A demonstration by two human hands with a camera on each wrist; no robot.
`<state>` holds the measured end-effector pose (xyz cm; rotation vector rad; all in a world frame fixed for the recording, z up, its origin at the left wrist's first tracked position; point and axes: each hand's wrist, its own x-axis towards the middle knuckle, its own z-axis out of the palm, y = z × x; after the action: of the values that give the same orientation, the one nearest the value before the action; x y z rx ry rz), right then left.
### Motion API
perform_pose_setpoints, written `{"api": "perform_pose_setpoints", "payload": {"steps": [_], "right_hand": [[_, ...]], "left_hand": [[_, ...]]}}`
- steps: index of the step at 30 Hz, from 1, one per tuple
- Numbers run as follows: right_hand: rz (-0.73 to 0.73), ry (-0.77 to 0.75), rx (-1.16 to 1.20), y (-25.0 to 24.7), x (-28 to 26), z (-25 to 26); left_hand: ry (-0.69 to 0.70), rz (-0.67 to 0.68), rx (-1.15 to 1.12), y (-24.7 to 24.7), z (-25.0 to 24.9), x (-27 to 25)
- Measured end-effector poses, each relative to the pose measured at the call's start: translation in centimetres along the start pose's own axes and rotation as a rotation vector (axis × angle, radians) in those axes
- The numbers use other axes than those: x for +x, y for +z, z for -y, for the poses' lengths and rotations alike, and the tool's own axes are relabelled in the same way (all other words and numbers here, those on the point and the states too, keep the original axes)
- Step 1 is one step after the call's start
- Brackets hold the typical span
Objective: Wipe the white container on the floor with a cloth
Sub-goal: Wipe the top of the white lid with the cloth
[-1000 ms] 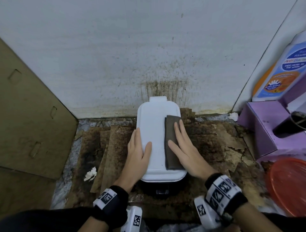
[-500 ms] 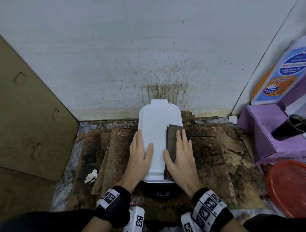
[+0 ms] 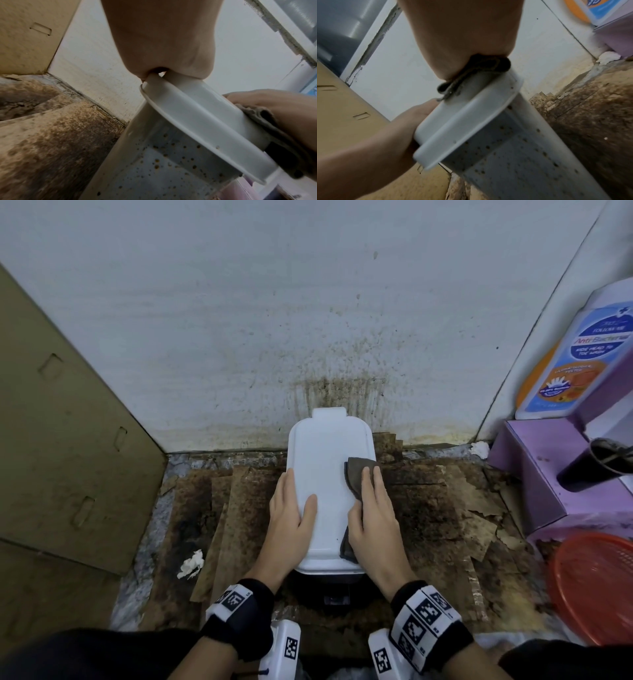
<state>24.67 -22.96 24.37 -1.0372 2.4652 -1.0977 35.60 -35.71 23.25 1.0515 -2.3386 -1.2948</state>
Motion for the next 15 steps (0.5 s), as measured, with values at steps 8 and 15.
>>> {"api": "perform_pose_setpoints", "payload": {"steps": [8, 15], "right_hand": [[-0.147, 0.132, 0.443, -0.5, -3.0, -0.6], [-0.146, 0.207, 0.607, -1.5, -0.1, -0.1]], "left_hand": [[0.003, 0.005, -0.013, 0.1, 0.3, 0.2], [0.006, 0.018, -0.017, -0.1, 0.2, 0.1]]}}
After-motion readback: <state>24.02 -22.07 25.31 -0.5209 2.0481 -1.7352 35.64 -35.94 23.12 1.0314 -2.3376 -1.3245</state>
